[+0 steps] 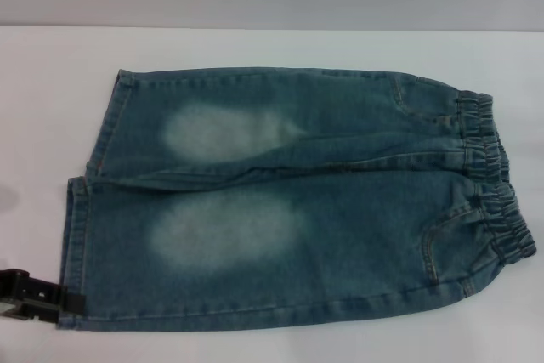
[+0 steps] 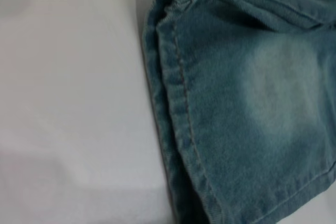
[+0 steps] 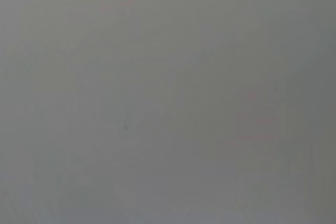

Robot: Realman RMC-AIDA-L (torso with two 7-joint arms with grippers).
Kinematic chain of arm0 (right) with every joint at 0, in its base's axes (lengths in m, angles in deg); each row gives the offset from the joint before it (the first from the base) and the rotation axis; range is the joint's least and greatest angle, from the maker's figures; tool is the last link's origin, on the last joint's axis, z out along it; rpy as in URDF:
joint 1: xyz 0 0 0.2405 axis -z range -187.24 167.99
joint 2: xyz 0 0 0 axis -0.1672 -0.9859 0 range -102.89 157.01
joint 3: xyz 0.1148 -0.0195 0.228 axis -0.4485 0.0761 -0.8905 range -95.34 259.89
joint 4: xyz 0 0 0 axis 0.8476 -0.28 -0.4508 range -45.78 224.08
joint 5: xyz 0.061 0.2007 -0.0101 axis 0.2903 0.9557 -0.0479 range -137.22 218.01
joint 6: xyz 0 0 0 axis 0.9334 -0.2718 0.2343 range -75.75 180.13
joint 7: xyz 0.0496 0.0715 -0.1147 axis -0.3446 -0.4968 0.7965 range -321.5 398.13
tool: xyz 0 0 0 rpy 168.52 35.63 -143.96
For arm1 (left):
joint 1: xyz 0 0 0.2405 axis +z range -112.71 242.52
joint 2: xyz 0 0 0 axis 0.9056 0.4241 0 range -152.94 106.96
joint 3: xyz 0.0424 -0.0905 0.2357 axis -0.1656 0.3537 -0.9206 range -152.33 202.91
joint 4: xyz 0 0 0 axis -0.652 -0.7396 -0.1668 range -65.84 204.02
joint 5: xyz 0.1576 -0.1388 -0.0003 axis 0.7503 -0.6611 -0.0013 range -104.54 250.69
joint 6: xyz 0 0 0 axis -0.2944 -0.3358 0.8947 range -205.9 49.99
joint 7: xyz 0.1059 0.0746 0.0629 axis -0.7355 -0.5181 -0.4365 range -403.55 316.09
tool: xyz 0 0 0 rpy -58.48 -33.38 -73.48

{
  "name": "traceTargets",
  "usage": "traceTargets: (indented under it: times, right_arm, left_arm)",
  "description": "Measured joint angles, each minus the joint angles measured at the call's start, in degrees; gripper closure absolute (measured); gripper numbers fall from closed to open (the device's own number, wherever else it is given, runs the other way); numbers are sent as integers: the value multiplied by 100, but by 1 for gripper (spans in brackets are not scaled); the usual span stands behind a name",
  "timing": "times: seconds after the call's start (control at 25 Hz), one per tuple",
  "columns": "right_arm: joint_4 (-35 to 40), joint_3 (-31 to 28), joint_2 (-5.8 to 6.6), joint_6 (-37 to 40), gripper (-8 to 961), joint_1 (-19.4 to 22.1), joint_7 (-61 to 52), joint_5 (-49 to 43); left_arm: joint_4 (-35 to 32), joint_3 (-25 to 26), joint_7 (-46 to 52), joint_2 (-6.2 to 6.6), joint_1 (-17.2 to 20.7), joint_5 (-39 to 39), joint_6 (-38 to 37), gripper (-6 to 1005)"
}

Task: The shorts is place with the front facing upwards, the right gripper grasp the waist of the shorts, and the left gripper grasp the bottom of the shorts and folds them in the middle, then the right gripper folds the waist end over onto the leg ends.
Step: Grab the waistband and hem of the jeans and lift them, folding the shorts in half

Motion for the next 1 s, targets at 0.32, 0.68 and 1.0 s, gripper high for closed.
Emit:
traceTargets:
  times: [0.32, 0.68, 1.0]
  right_arm:
    - [0, 20, 0, -7, 451, -4, 0, 0]
    - [-1, 35, 0, -60, 452, -22, 0, -11]
    - [-1, 37, 0, -63, 452, -23, 0, -17]
  left_arm:
    - [4, -62, 4, -36, -91, 0, 14, 396]
    - [4, -54, 13, -48, -166, 0, 9, 398]
    - [4, -61, 41, -49, -179, 0, -58, 399]
